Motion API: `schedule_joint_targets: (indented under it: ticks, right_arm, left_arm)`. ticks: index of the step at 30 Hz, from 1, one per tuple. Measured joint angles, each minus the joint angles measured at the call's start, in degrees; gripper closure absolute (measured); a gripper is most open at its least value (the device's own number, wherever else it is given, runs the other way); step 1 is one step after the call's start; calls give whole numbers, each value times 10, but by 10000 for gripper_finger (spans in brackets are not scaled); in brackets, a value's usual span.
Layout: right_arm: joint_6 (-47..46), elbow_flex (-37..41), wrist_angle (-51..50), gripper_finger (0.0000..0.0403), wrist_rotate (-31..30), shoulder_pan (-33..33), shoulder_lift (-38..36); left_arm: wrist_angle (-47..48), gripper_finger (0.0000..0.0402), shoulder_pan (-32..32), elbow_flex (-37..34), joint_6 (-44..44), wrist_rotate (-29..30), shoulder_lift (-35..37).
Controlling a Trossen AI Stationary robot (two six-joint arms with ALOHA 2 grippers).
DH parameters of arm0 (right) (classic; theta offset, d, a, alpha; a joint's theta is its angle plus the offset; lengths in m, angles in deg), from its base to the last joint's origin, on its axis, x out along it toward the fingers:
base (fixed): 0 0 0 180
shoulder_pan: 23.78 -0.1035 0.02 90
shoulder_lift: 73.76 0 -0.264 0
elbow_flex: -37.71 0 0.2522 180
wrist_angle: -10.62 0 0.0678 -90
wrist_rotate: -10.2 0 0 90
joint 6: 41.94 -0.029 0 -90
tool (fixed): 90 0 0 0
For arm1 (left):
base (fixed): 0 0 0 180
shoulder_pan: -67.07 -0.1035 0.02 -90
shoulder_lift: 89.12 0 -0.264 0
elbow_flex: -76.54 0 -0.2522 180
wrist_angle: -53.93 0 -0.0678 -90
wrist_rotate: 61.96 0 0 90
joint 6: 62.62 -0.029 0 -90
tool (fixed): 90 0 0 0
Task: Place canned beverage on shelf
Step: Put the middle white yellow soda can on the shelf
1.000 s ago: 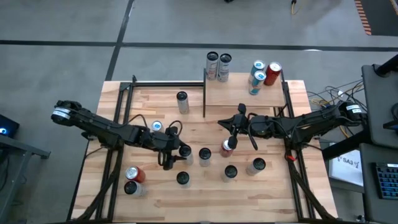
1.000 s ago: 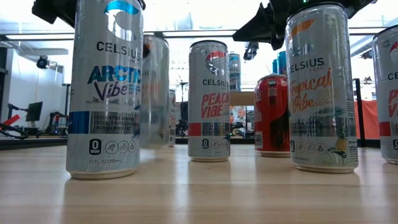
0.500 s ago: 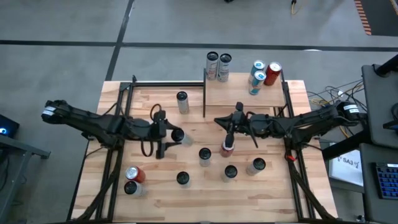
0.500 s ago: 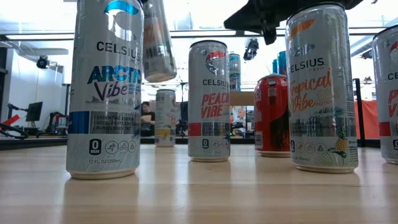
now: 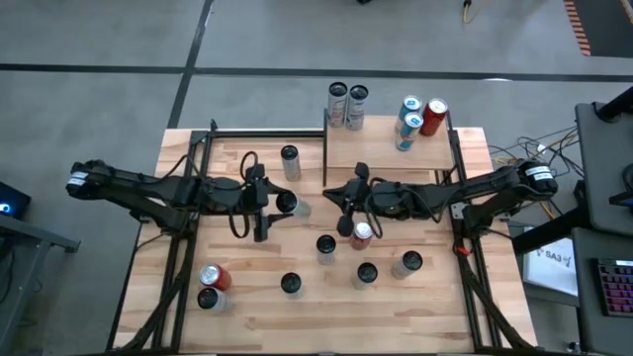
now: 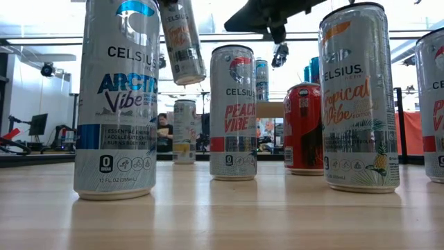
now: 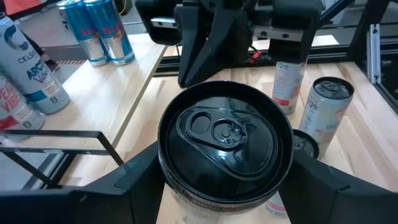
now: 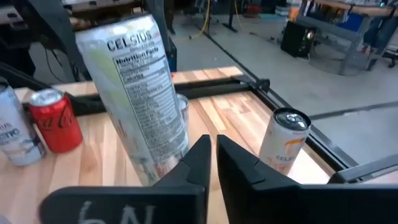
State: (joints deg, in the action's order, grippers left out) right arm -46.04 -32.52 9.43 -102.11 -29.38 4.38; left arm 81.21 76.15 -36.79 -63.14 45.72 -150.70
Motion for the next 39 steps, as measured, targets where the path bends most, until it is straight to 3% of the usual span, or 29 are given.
schedule_joint_targets:
  ticks: [5, 15, 21, 25, 32, 39]
  right_arm:
    - [-1, -27, -34, 329, -1, -1, 13]
    - [12, -64, -54, 135, 3, -4, 61]
    - [39, -97, -50, 64, 19, -4, 105]
    - [55, -129, -51, 46, 18, -4, 139]
    - [72, -182, -50, 45, -35, 0, 185]
    - [110, -209, -45, 85, -38, 1, 207]
  left_arm:
    - [1, 162, -1, 0, 0, 0, -1]
    - [-1, 162, -18, 0, -3, 9, -4]
    - [-10, 162, -21, 0, -3, 29, -4]
    - [-17, 162, -23, 0, -3, 43, -10]
    - [-29, 159, -23, -1, -1, 43, -14]
    - [-29, 157, -23, -1, -3, 43, -22]
